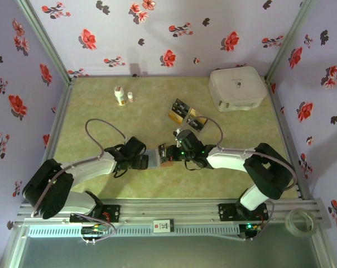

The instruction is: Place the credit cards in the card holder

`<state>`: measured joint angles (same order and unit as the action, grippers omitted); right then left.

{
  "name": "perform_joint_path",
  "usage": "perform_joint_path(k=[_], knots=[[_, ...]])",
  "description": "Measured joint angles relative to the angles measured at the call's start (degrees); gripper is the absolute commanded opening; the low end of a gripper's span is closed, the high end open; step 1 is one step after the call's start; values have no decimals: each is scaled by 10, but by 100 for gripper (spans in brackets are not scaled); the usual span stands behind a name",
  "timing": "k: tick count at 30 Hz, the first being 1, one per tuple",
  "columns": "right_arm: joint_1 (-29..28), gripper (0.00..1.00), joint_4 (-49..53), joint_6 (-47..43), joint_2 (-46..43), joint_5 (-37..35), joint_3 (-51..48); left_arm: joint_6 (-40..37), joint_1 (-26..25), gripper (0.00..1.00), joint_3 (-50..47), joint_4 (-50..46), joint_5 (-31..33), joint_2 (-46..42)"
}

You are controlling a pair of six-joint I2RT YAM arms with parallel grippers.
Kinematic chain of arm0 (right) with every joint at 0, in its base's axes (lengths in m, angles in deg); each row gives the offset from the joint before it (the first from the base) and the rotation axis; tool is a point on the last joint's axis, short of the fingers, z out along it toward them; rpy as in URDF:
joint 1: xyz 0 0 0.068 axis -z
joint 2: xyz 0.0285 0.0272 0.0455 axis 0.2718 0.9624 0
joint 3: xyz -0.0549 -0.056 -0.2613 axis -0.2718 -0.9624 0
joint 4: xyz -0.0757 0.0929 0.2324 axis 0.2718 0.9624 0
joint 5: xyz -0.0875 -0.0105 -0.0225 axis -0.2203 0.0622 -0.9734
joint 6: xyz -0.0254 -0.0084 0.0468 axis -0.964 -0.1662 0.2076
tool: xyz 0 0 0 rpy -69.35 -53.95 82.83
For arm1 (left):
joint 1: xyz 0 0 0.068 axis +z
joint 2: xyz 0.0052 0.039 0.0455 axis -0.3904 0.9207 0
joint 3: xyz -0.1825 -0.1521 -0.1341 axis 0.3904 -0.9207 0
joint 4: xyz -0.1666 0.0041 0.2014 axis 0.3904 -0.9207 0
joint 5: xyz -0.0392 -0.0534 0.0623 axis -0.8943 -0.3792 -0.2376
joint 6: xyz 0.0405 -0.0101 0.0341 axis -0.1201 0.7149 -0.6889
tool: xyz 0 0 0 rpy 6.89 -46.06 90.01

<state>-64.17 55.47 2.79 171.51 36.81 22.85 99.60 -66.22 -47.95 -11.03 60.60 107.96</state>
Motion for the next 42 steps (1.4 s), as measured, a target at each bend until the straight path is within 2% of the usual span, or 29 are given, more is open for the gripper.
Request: perform_joint_path(k=[16, 32, 42], knots=[[0, 0, -17, 13, -1, 5, -2, 20, 0, 100, 0, -15, 14, -6], [0, 0, -174, 68, 28, 42, -33, 20, 2, 100, 0, -26, 19, -27], [0, 0, -225, 85, 48, 43, -57, 23, 4, 100, -9, -26, 22, -23]])
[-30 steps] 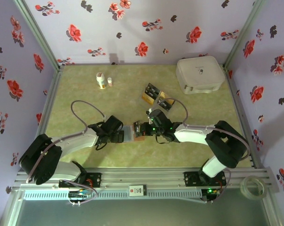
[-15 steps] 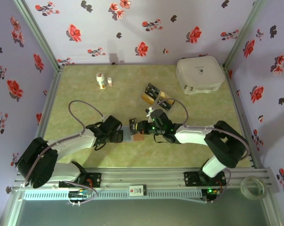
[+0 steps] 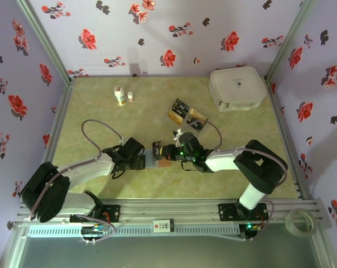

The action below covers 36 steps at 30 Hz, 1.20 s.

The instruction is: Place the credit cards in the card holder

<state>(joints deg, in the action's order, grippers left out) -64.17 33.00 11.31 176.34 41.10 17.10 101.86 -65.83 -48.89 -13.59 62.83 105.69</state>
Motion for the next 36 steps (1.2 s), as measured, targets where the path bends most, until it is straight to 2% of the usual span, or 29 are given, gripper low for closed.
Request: perform_joint_path(k=[16, 36], knots=[[0, 0, -80, 11, 30, 0, -24, 13, 0, 100, -7, 4, 0, 0], [0, 0, -128, 19, 67, -1, -27, 26, 0, 100, -10, 4, 0, 0]])
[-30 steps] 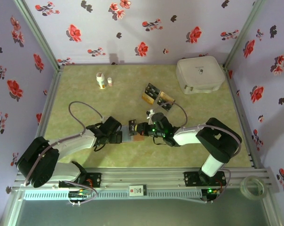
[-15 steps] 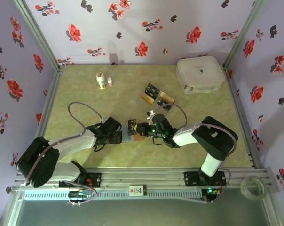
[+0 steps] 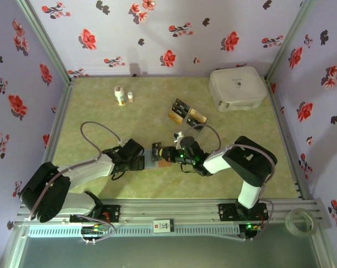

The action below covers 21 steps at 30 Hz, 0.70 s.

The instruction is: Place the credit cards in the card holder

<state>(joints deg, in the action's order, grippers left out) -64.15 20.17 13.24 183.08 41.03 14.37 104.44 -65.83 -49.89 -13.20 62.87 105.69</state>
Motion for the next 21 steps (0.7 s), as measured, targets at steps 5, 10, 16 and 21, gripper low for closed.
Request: perform_joint_path(k=[5, 10, 16, 21], knots=[[0, 0, -19, 2, 6, 0, -6, 0, 0, 100, 0, 0, 0, 0], [0, 0, -36, 13, 15, 1, -8, 0, 0, 100, 0, 0, 0, 0], [0, 0, -62, 24, 29, 5, -10, 0, 0, 100, 0, 0, 0, 0], [0, 0, -78, 30, 35, 8, -15, 0, 0, 100, 0, 0, 0, 0]])
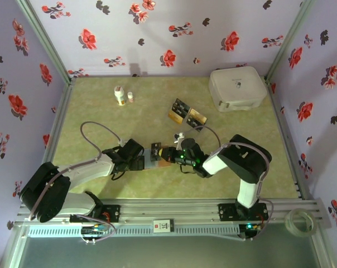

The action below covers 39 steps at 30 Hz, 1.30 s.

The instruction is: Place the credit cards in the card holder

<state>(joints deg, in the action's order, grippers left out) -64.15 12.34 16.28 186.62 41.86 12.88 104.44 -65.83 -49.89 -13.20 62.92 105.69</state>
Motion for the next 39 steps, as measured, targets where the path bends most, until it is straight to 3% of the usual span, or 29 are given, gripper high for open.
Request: perform_joint_path(k=[39], knots=[[0, 0, -65, 15, 39, 42, -27, 0, 0, 100, 0, 0, 0, 0]])
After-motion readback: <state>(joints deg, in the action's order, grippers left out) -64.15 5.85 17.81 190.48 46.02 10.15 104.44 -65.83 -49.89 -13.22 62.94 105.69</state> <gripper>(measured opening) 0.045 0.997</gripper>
